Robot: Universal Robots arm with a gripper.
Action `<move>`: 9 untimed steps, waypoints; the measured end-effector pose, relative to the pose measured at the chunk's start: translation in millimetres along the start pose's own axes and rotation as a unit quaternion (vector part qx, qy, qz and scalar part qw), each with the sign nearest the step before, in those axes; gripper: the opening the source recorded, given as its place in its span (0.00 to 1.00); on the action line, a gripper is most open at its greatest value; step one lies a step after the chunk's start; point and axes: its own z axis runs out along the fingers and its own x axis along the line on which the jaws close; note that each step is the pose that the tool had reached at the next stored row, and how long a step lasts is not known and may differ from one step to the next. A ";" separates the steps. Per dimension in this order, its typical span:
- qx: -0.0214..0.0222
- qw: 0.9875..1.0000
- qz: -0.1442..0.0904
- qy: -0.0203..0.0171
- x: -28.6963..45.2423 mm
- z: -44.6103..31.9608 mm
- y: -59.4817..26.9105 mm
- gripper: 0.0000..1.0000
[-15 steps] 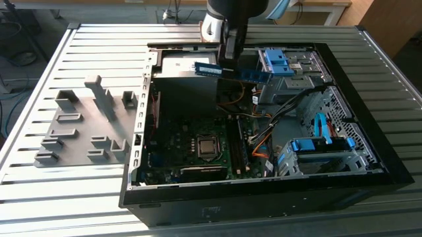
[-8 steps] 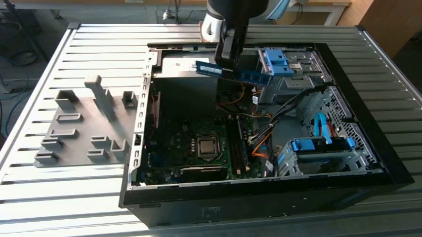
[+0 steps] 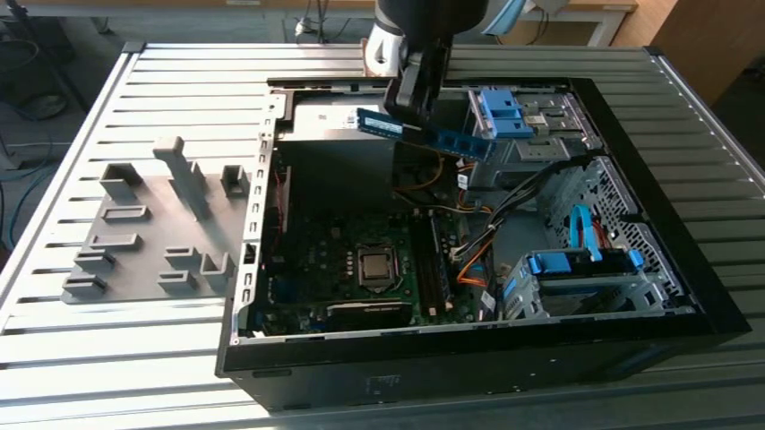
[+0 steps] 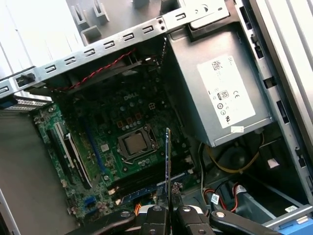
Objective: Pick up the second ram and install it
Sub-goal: 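Insert the second ram into the second slot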
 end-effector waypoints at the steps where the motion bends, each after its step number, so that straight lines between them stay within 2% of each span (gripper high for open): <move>1: 0.000 1.000 0.005 0.000 0.0 0.1 0.0 0.14; 9: 0.002 0.999 0.043 0.000 -0.1 0.7 -0.3 0.14</move>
